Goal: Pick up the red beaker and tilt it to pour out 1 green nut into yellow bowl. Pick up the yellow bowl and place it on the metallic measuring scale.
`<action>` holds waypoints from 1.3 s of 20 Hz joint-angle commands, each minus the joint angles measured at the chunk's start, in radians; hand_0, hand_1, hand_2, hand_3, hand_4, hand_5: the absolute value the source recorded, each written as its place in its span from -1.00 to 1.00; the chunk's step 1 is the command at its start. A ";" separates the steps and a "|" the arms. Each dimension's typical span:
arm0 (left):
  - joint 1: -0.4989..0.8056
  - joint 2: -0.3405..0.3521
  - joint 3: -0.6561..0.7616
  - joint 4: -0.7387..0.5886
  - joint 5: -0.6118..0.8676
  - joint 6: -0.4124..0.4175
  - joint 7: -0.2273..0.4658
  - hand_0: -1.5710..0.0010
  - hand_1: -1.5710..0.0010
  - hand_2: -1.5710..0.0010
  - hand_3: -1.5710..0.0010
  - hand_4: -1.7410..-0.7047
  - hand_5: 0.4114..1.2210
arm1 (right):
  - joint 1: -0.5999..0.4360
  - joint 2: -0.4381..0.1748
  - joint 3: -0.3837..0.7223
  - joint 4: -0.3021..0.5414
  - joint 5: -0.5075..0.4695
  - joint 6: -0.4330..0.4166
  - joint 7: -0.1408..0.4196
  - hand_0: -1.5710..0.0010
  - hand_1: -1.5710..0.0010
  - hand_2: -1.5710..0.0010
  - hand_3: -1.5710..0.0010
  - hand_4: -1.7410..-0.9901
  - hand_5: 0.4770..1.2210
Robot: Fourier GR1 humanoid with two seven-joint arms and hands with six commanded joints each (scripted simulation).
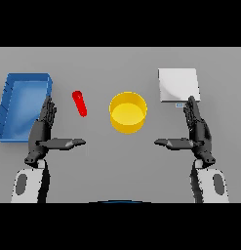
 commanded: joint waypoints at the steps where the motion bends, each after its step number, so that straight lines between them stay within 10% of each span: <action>1: 0.003 -0.002 -0.003 -0.002 -0.001 0.001 -0.002 1.00 1.00 1.00 1.00 0.16 -0.39 | -0.003 0.001 0.000 0.002 0.000 -0.002 0.001 1.00 1.00 1.00 1.00 0.78 -0.73; 6: 0.035 -0.016 -0.023 -0.032 -0.016 0.009 -0.010 1.00 1.00 1.00 1.00 0.16 -0.39 | -0.026 0.003 -0.002 0.023 0.006 -0.009 0.007 1.00 1.00 1.00 1.00 0.78 -0.73; 9: 0.146 0.028 -0.134 -0.179 -0.136 -0.012 -0.036 1.00 1.00 1.00 1.00 0.15 -0.39 | 0.036 -0.073 0.093 -0.078 0.227 -0.064 -0.102 1.00 1.00 1.00 1.00 0.80 -0.73; 13: 0.164 0.049 -0.161 -0.245 -0.168 -0.018 0.060 1.00 1.00 1.00 1.00 0.16 -0.40 | 0.060 -0.065 0.127 -0.106 0.266 -0.066 -0.082 1.00 1.00 1.00 1.00 0.70 -0.69; 19: 0.036 0.041 -0.127 -0.092 -0.162 -0.017 0.120 1.00 1.00 1.00 1.00 0.15 -0.43 | 0.059 -0.076 0.115 -0.115 0.206 -0.014 -0.089 1.00 1.00 1.00 1.00 0.47 -0.60; 26: -0.155 0.062 -0.054 0.176 -0.152 -0.024 0.039 1.00 1.00 1.00 1.00 0.09 -0.44 | 0.048 -0.068 0.106 -0.098 0.184 -0.007 -0.092 1.00 1.00 1.00 1.00 0.36 -0.60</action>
